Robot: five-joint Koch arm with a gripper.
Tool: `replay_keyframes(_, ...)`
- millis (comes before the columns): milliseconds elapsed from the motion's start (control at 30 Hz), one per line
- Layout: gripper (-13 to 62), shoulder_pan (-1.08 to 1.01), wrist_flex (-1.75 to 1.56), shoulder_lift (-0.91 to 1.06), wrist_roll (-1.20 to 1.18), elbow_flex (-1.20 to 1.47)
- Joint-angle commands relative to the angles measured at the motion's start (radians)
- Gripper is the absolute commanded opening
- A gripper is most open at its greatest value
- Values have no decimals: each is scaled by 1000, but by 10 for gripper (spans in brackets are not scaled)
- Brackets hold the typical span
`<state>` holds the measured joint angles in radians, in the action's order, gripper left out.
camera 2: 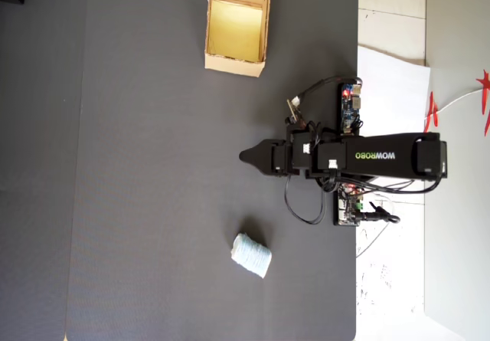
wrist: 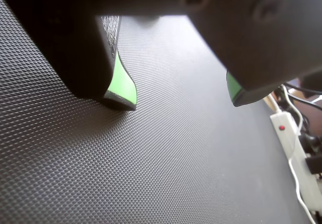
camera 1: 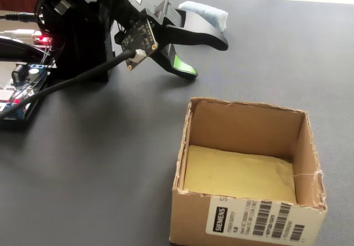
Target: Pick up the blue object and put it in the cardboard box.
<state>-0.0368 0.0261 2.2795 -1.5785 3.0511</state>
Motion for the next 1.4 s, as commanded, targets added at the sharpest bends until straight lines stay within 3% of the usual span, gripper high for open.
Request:
replay_keyframes(0, 349, -5, 38, 89, -17, 61)
replay_keyframes(867, 345, 2, 34, 89, -18, 61)
replay_keyframes(1367, 344, 187, 31, 89, -21, 40)
